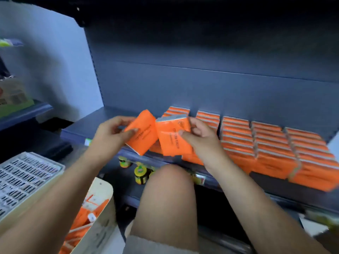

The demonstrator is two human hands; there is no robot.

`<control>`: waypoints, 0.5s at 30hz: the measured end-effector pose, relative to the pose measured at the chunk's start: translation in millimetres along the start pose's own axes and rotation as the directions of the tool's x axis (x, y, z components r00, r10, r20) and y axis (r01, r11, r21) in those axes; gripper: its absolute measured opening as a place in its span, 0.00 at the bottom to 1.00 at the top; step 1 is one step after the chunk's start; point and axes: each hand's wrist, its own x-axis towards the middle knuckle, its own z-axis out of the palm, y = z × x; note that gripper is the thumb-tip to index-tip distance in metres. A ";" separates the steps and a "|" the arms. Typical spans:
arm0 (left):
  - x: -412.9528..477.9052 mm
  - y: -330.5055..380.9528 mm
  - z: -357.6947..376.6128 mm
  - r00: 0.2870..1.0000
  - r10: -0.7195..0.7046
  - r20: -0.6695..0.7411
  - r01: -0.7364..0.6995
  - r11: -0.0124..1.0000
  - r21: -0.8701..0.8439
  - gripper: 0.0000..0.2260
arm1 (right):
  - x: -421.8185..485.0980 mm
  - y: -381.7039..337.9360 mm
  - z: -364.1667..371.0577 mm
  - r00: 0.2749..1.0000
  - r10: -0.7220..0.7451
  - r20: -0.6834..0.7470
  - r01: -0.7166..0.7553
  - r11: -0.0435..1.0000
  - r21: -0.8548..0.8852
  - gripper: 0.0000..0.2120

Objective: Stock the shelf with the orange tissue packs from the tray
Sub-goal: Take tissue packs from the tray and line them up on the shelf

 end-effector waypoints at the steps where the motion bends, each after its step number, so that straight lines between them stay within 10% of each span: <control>1: 5.0 9.7 13.6 0.998 0.029 0.052 -0.028 1.000 -0.010 0.14 | -5.6 -6.9 -24.3 0.999 -0.024 -0.025 0.023 0.999 -0.032 0.13; 15: 3.3 81.0 229.0 0.832 0.276 0.482 -0.261 0.960 -0.099 0.16 | -137.6 -17.2 -272.8 0.907 -0.107 -0.406 -0.019 0.955 -0.295 0.12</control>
